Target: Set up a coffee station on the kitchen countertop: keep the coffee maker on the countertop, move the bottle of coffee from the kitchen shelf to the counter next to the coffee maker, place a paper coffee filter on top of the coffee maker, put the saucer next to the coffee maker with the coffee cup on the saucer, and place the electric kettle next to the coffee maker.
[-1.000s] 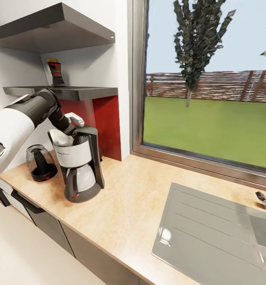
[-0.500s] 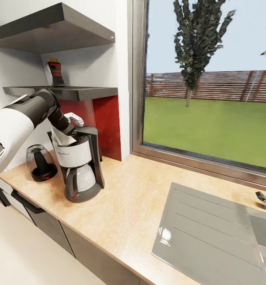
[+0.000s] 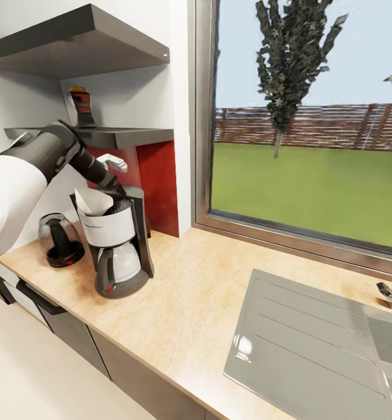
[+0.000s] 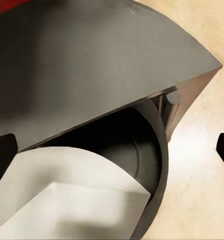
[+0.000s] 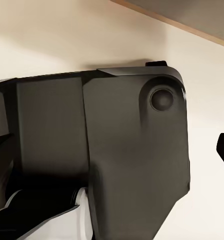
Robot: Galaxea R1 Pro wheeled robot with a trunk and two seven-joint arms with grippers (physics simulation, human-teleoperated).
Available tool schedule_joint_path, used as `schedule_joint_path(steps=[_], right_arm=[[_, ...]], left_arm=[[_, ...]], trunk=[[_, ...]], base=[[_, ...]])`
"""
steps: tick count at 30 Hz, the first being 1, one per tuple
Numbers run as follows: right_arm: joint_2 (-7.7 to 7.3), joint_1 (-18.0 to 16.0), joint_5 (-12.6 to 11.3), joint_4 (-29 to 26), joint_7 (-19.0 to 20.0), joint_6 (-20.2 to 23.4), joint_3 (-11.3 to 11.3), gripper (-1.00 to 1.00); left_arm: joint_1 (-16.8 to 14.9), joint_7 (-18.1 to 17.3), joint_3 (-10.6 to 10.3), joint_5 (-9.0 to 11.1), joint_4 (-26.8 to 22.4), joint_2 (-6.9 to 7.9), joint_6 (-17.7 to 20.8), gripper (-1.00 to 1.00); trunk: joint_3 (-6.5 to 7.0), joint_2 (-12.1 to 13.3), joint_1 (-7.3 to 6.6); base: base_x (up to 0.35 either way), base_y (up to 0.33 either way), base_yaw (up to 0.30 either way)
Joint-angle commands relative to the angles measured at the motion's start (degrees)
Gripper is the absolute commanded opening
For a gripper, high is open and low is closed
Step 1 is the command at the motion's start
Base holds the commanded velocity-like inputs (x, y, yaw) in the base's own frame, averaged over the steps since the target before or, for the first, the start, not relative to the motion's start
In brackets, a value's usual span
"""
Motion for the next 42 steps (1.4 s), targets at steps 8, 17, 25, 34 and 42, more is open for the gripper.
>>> schedule_joint_path(steps=[8, 17, 25, 34, 42], right_arm=[[0.05, -0.04, 0.01, 0.02, 0.03, -0.2, -0.39, 1.0], [0.05, -0.04, 0.01, 0.02, 0.03, -0.2, -0.39, 1.0], [0.05, -0.04, 0.01, 0.02, 0.03, -0.2, -0.39, 1.0], [0.05, -0.04, 0.01, 0.02, 0.03, -0.2, -0.39, 1.0], [0.05, -0.04, 0.01, 0.02, 0.03, -0.2, -0.39, 1.0]], left_arm=[[-0.03, 0.76, 2.24, -0.56, -0.67, 0.54, 0.31, 1.0], [-0.03, 0.88, 2.46, -0.48, -0.71, 1.12, 0.31, 1.0], [-0.03, 0.8, 2.69, -0.4, -0.71, 1.52, 0.31, 1.0], [0.0, 0.8, 3.46, -0.32, -0.71, 2.23, 0.31, 1.0], [0.1, 0.7, 8.02, 0.31, -0.39, 7.83, -0.11, 1.0]], trunk=[[-0.13, -0.12, 0.03], [-0.13, -0.12, 0.03], [-0.13, -0.12, 0.03], [-0.13, -0.12, 0.03], [-0.13, -0.12, 0.03]], base=[[0.0, 0.0, 0.0], [-0.093, 0.0, 0.0], [-0.3, 0.108, 0.0], [-0.278, 0.214, 0.0], [-0.274, 0.218, 0.0]])
